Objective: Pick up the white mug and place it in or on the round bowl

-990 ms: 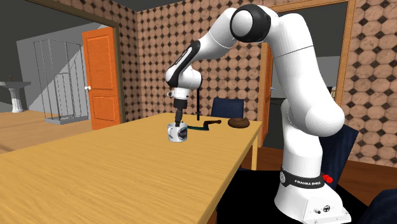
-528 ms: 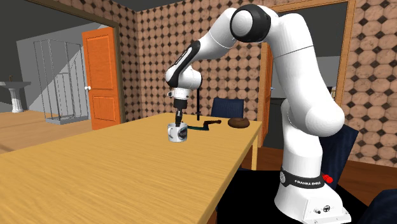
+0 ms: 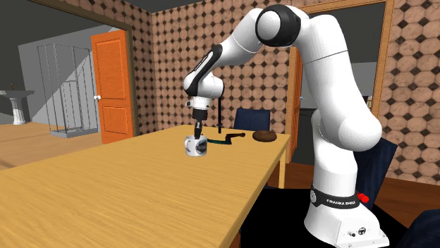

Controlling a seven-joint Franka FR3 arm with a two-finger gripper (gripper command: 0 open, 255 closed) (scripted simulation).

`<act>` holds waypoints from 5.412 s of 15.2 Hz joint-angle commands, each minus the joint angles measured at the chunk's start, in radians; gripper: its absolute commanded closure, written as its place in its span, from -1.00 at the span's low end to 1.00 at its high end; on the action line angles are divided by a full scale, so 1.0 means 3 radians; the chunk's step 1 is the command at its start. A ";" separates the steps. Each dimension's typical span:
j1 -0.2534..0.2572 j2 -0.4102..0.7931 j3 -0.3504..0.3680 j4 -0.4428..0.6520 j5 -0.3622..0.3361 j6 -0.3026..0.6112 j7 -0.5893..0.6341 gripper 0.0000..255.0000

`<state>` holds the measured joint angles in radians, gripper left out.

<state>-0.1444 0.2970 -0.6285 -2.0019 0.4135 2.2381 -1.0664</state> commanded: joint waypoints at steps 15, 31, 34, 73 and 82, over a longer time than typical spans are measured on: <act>0.0096 -0.0366 -0.0122 0.0292 -0.0369 -0.0542 0.0307 1.00; -0.0252 -0.0592 -0.0437 0.0385 -0.0531 -0.0917 -0.0223 1.00; -0.0398 -0.0558 -0.0533 0.0424 -0.0503 -0.0979 -0.0464 1.00; -0.2366 0.1005 -0.0632 0.1610 0.0511 -0.1418 -0.2557 1.00; -0.2366 0.1005 -0.0632 0.1610 0.0511 -0.1418 -0.2557 -1.00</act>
<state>-0.8542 0.5984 -0.8183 -1.5188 0.5667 1.8125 -1.8336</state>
